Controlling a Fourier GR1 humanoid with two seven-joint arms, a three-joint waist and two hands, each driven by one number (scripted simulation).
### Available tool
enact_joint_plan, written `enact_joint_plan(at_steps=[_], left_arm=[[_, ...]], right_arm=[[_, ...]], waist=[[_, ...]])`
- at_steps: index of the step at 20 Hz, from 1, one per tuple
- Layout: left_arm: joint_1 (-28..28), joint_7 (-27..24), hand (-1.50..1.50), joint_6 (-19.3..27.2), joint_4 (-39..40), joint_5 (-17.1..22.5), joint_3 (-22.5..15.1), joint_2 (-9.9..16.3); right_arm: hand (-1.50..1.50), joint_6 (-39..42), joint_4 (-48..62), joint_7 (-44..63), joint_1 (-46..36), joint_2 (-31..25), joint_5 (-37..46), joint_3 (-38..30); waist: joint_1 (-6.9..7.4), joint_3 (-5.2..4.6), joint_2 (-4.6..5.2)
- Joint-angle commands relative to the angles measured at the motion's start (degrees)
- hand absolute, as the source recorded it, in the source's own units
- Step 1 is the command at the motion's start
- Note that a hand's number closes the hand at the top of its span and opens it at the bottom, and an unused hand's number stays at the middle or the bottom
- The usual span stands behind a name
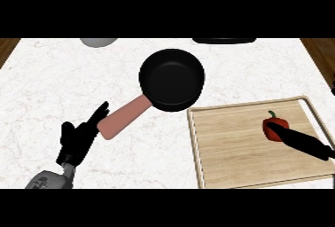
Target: Pick the bell pepper from the tray and place it in the pot
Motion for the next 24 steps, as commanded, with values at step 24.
enact_joint_plan(at_steps=[24], left_arm=[[-3.2,0.8,0.0,-4.8,5.9,-5.4,5.0,-6.0]], right_arm=[[-1.5,23.4,16.9,9.5,-2.3,2.1,-6.8,-6.2]], waist=[[1.19,0.16,0.45]])
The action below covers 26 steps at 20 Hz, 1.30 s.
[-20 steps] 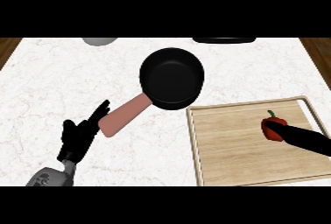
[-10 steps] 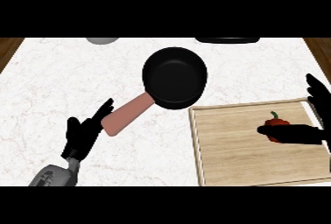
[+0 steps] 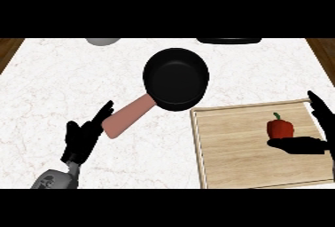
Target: Pick the bell pepper from the tray and place it in the pot
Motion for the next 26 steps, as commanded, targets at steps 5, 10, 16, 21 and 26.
enact_joint_plan(at_steps=[5,10,16,21,26], left_arm=[[5.3,1.1,0.0,-1.2,-4.2,-3.5,1.0,-1.5],[0.2,5.3,0.0,-0.9,-2.6,-2.9,2.3,-3.1],[-1.3,3.7,0.0,-3.9,-0.1,-3.3,4.5,-2.6],[-0.7,2.8,0.0,-7.0,0.8,-3.3,7.5,-2.4],[2.9,1.3,0.0,-5.6,-1.1,-6.3,6.7,-4.8]], right_arm=[[-1.5,1.8,-3.5,-7.2,7.3,3.1,0.4,-5.0],[-1.5,2.1,2.8,-17.8,5.9,7.7,-6.1,-7.7],[-1.5,5.9,9.1,-24.3,2.9,9.4,-13.7,-13.2],[-1.5,5.2,16.9,-28.5,0.4,13.2,-12.2,-12.5],[-1.5,6.2,16.7,-29.6,3.1,15.9,-13.5,-12.3]], waist=[[-0.13,-0.13,0.02],[-0.13,-0.09,0.1],[-0.11,-0.11,0.14],[0.07,-0.12,0.13],[-0.01,-0.13,0.09]])
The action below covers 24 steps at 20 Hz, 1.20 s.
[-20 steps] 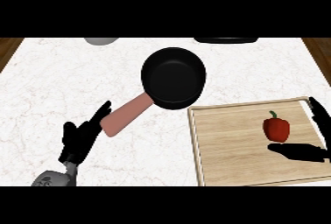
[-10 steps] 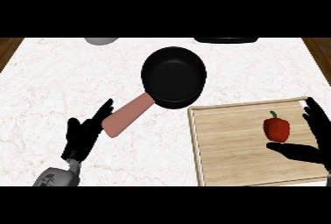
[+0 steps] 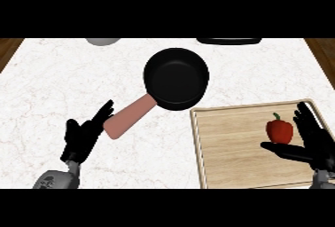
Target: Pick the bell pepper from the tray and place it in the pot
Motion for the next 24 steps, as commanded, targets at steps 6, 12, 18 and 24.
enact_joint_plan(at_steps=[6,12,18,24], left_arm=[[2.8,1.7,0.0,-1.1,-4.4,-1.1,-0.1,-0.3],[-1.5,1.8,0.0,-0.4,1.0,-1.6,-0.3,-3.1],[0.3,1.0,0.0,-0.3,-1.0,-3.0,-0.3,-2.3],[0.5,-1.1,0.0,-1.2,1.7,-3.0,1.5,-2.4]], right_arm=[[1.5,0.8,13.1,-12.2,-3.4,0.0,6.0,1.9],[1.5,1.5,16.1,-17.1,-4.3,2.6,2.0,-0.6],[1.5,0.0,13.6,-25.9,-0.2,6.1,3.4,1.1],[1.5,1.1,2.2,-27.0,5.6,6.7,3.5,3.3]], waist=[[0.41,0.29,0.31],[0.18,0.29,0.42],[0.02,0.27,0.25],[-0.44,0.22,0.21]])
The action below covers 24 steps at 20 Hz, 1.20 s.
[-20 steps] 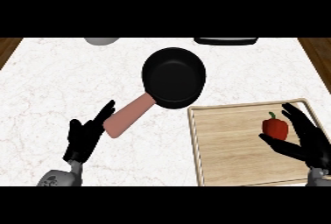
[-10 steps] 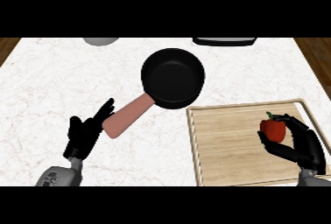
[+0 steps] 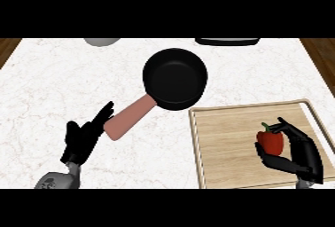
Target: Pick the bell pepper from the tray and place it in the pot
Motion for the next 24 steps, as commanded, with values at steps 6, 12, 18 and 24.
enact_joint_plan(at_steps=[6,12,18,24], left_arm=[[-1.8,-0.2,0.0,-2.2,2.8,-0.5,2.8,0.6],[1.2,1.2,0.0,-2.3,-0.9,-0.1,2.2,-0.8],[-2.0,4.1,0.0,-3.9,-1.4,0.7,3.7,0.6],[0.9,4.4,0.0,-1.3,-3.6,-2.4,0.8,-2.2]], right_arm=[[1.5,-6.8,-22.0,6.6,9.8,4.9,9.0,9.4],[1.5,-9.8,-31.6,14.2,11.2,2.1,18.6,12.3],[1.5,-11.7,-40.8,28.4,5.5,2.2,33.0,17.8],[1.5,-3.8,-41.7,47.9,-10.8,2.0,43.7,19.4]], waist=[[-0.13,0.94,0.66],[0.07,0.94,0.62],[0.25,0.9,0.66],[1.11,0.9,0.69]])
